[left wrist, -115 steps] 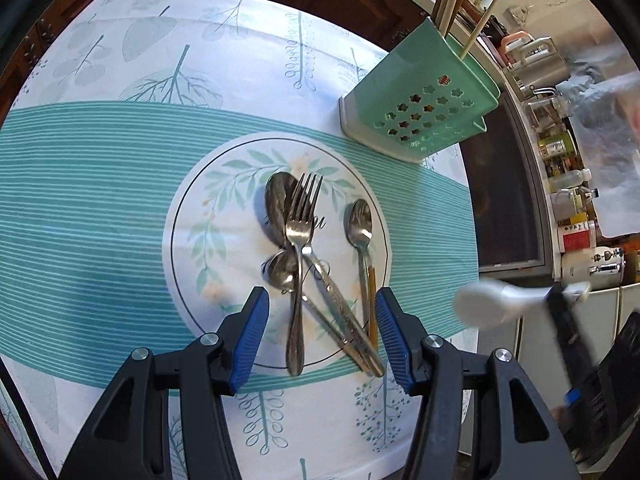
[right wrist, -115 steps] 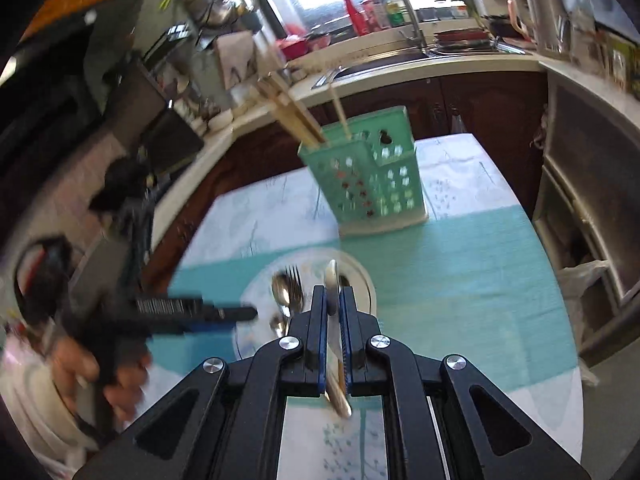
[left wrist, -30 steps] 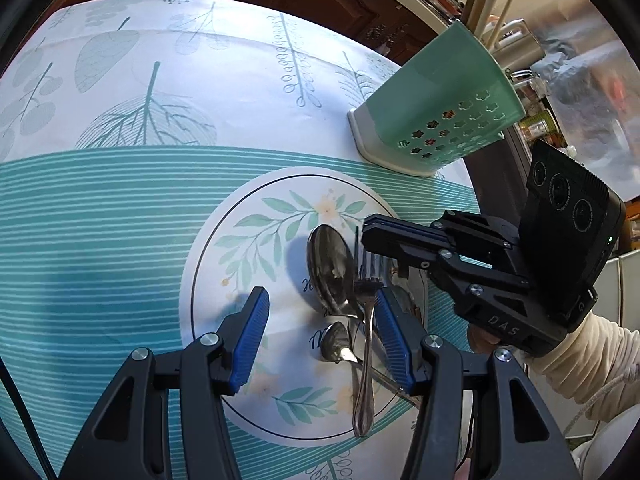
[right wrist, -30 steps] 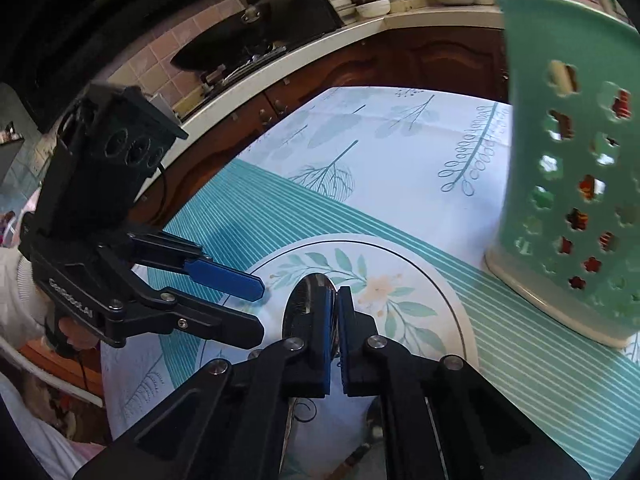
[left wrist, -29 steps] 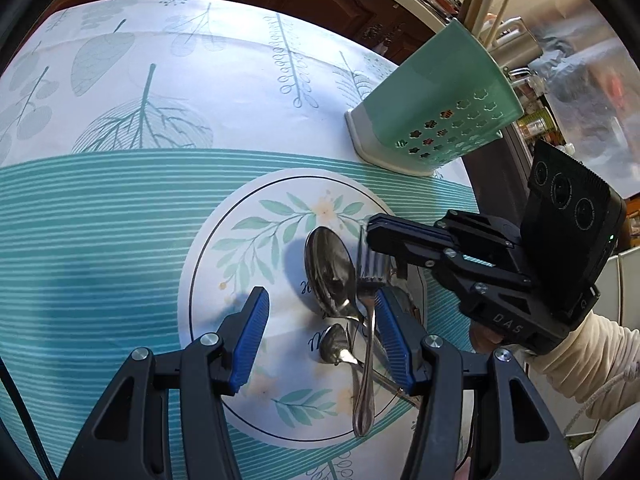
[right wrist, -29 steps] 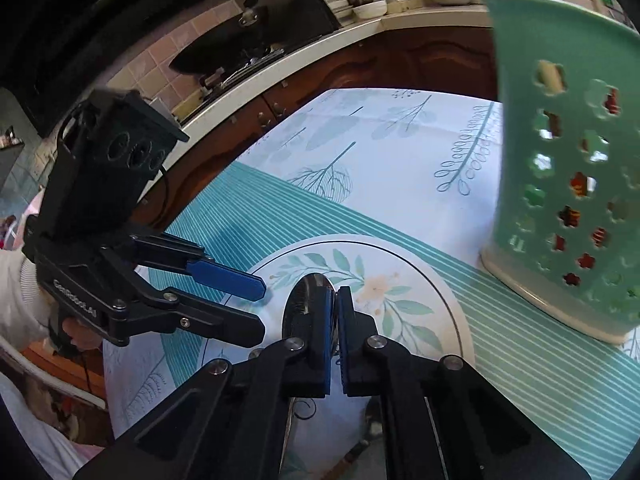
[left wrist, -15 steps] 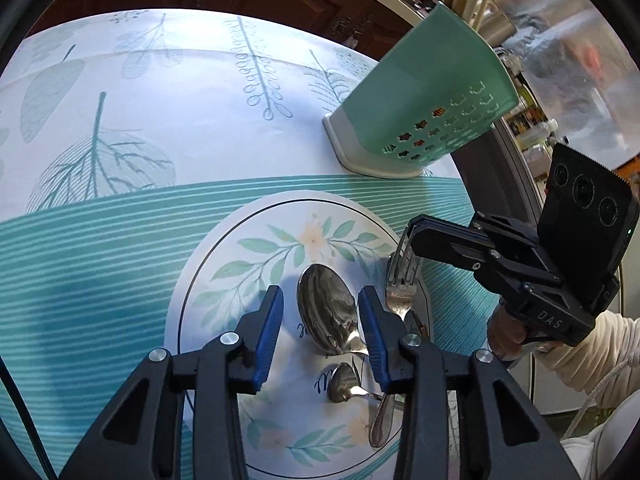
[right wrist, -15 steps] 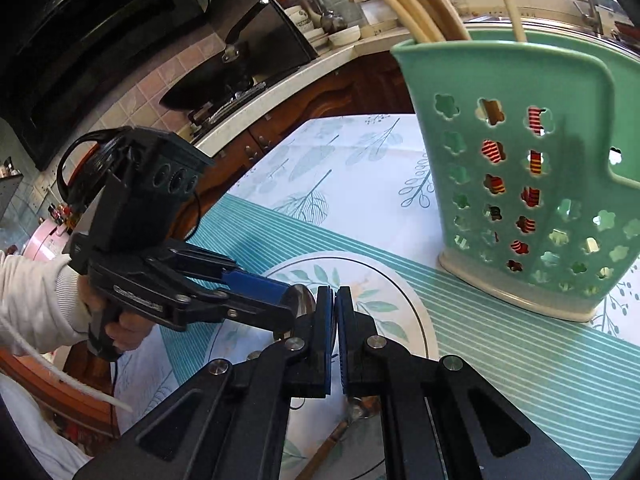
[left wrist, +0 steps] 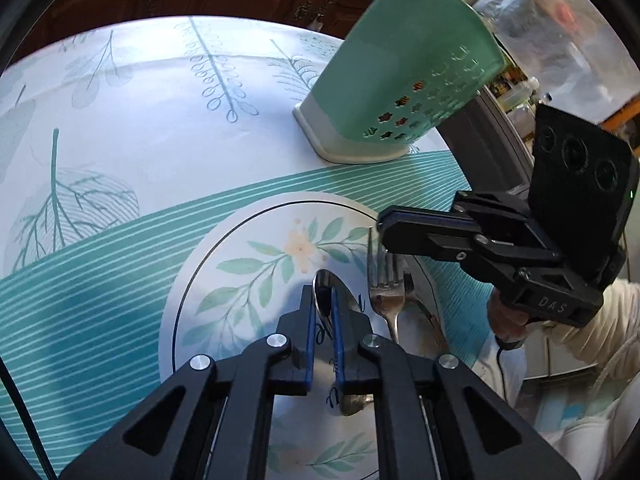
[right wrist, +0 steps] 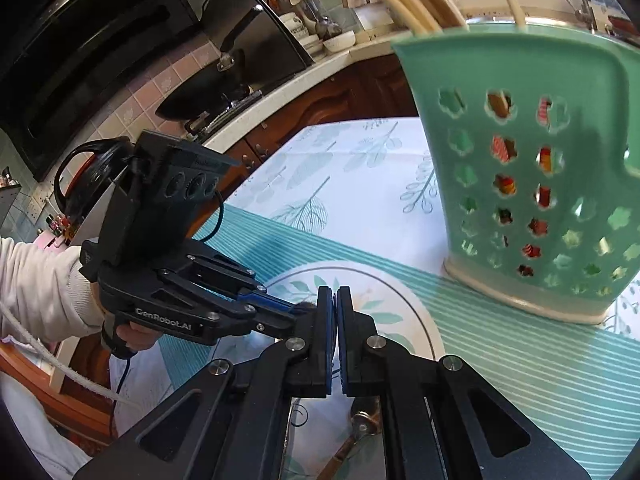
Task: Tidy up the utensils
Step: 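Lift the metal spoon with the left tool while the right tool lifts the fork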
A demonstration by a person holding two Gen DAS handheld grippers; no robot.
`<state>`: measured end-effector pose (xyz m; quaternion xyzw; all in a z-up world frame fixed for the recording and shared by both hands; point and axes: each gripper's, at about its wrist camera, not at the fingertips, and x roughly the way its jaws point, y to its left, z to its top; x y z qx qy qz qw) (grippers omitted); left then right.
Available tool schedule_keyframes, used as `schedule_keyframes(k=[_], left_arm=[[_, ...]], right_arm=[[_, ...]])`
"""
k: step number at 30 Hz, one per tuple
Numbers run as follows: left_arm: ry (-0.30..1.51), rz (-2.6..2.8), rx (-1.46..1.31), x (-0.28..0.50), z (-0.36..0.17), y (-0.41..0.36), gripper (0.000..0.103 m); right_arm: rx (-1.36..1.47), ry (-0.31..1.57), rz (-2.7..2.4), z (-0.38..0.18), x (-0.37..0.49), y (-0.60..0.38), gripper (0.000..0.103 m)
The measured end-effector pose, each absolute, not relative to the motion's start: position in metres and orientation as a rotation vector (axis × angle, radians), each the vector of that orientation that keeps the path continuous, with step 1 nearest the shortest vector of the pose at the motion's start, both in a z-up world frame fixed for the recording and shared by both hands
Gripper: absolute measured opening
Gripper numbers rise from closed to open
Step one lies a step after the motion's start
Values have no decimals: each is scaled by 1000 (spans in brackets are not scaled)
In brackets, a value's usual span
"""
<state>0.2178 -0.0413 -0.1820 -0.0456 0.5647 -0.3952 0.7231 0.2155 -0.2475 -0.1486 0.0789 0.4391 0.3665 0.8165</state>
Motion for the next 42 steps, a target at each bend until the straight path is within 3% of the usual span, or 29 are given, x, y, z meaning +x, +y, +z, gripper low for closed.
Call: schedule_keyframes(k=[10, 17, 22, 29, 33, 42], left_arm=[[1224, -881, -69, 211, -181, -42, 6], [1219, -876, -85, 209, -183, -40, 6], [1217, -875, -92, 206, -184, -35, 6], [1220, -885, -115, 206, -185, -30, 6], [1220, -887, -122, 205, -186, -28, 5], [1149, -760, -8, 189, -148, -36, 5]], right_arm=[[233, 1035, 791, -168, 222, -247, 6], [252, 1048, 806, -172, 219, -245, 28], [234, 1057, 814, -178, 217, -240, 30], [209, 1039, 836, -186, 211, -232, 28], [209, 1045, 850, -190, 210, -230, 6], [165, 929, 749, -154, 193, -239, 3]])
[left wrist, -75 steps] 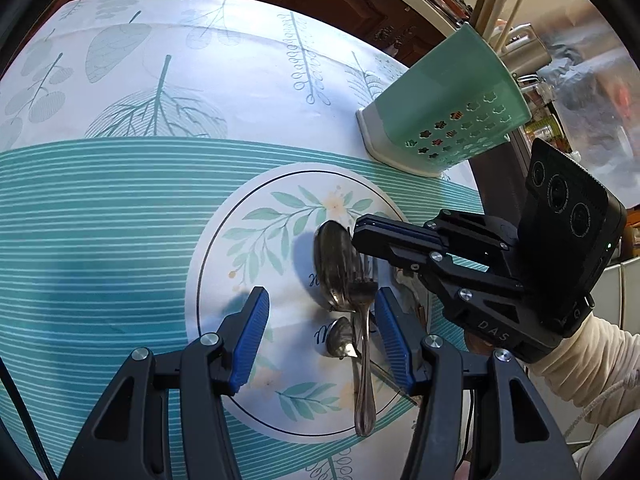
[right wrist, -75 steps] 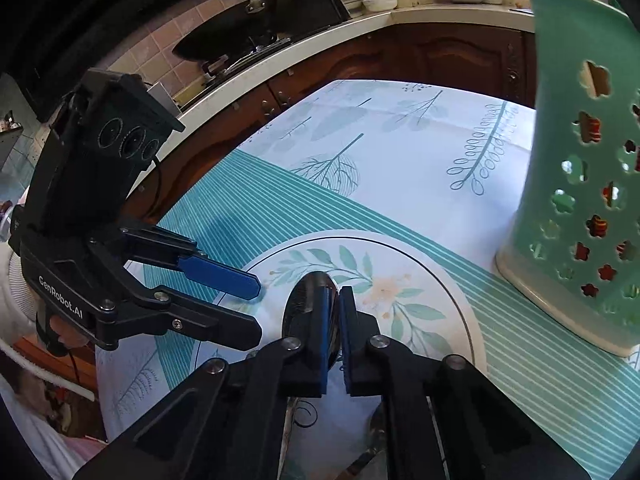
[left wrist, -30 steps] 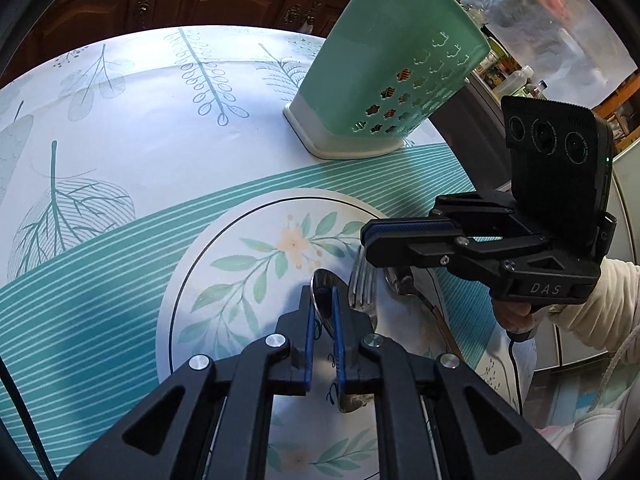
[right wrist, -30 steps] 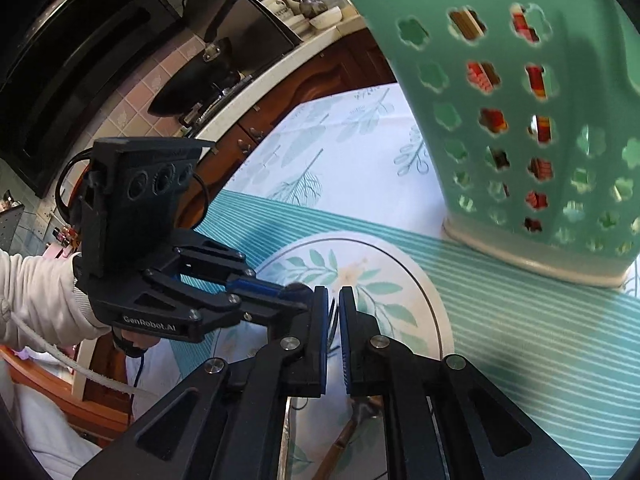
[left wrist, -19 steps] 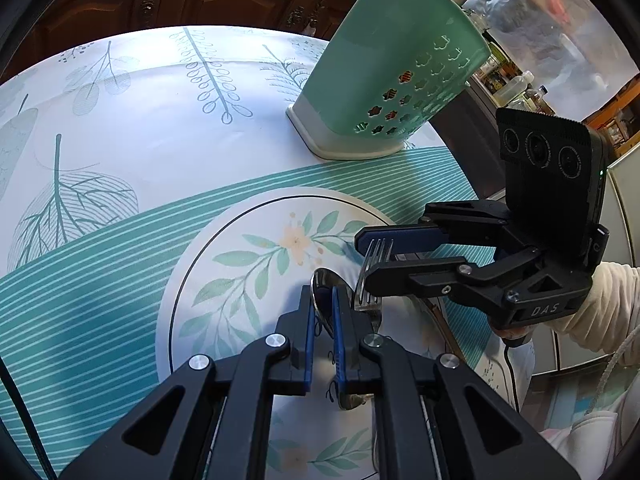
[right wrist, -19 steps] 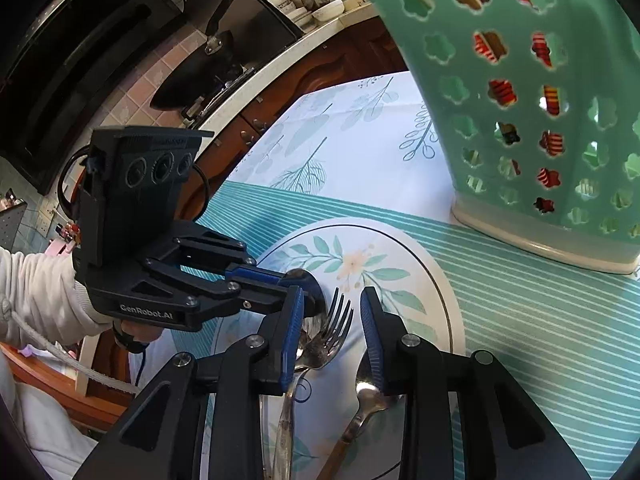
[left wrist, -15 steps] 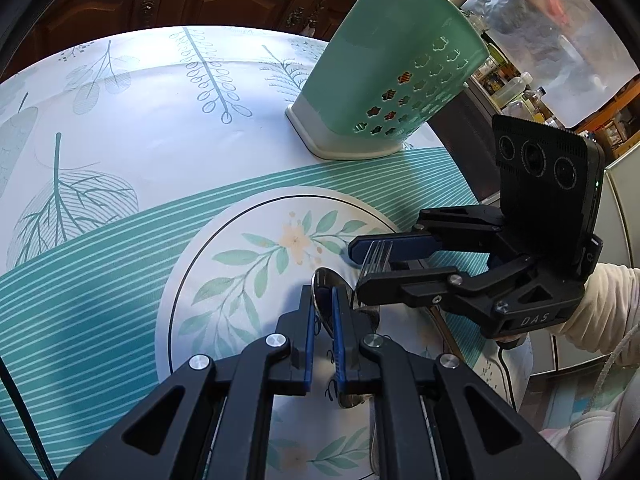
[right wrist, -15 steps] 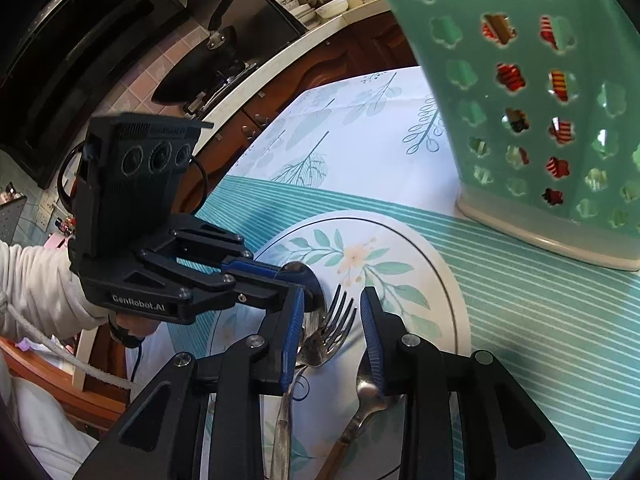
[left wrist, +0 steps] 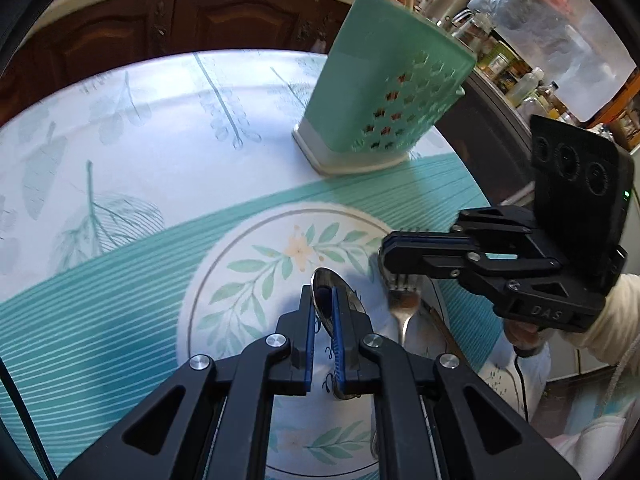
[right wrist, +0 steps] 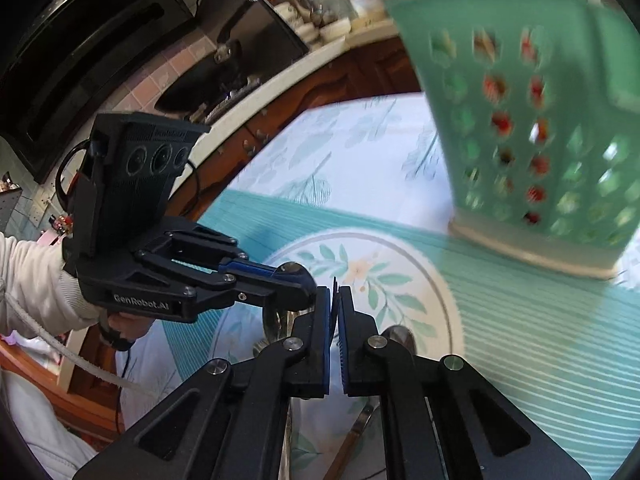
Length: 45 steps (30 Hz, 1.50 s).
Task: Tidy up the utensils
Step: 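Lift the metal spoon with the left tool while the right tool lifts the fork, then carry both held utensils over the green holder and lower them in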
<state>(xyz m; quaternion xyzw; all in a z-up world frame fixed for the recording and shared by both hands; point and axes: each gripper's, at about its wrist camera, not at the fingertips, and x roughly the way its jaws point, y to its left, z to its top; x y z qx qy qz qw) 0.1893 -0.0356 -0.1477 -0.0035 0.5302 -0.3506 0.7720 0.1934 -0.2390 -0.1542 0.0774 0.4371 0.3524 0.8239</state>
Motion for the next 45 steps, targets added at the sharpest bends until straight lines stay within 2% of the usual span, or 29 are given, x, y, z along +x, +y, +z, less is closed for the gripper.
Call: schedule_keyframes(k=[8, 17, 36, 45], left_arm=[[966, -608, 130, 156, -82, -52, 4], [829, -491, 214, 118, -31, -59, 2], [752, -436, 222, 97, 35, -78, 2], [667, -478, 219, 115, 106, -108, 2]], right_arm=[[-15, 756, 627, -90, 159, -238, 2], [-42, 672, 512, -41, 125, -264, 2], [-46, 597, 378, 19, 101, -293, 2], [-66, 530, 279, 68, 112, -310, 2]])
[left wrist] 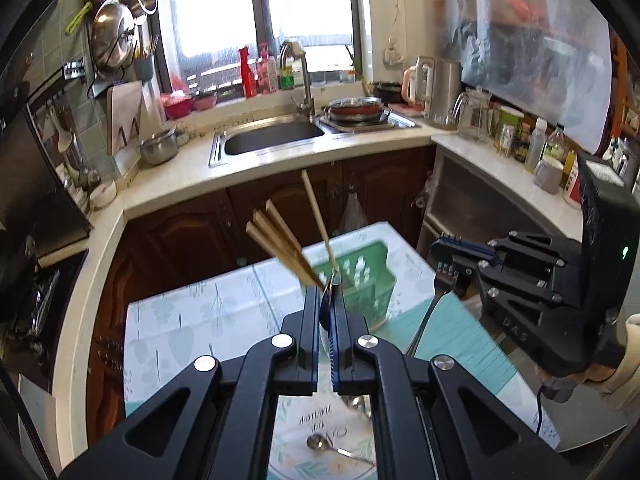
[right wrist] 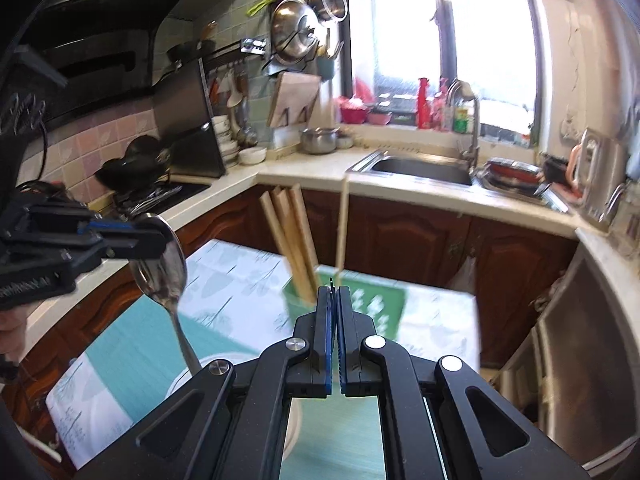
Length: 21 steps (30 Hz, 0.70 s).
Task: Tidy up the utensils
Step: 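Carry both held utensils over the green holder and lower them in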
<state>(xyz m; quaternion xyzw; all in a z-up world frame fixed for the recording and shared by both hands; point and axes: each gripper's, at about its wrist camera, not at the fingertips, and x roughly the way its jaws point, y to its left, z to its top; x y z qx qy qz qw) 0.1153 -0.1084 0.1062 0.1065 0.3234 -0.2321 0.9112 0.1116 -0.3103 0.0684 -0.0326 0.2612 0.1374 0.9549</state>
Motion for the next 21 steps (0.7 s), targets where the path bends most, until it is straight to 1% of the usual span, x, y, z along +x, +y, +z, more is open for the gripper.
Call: schedule_keyframes(k=[6, 11, 15, 21], left_arm=[[541, -472, 257, 133, 160, -139, 2], [468, -460, 242, 159, 178, -161, 2], [473, -445, 224, 184, 167, -174, 2], [512, -440, 204, 216, 119, -187, 2]], right_arm=[[-145, 466, 171, 115, 134, -335, 2], [-191, 439, 108, 130, 153, -353, 2], [-205, 423, 70, 131, 178, -368, 2], [-256, 396, 64, 109, 217, -369, 2]])
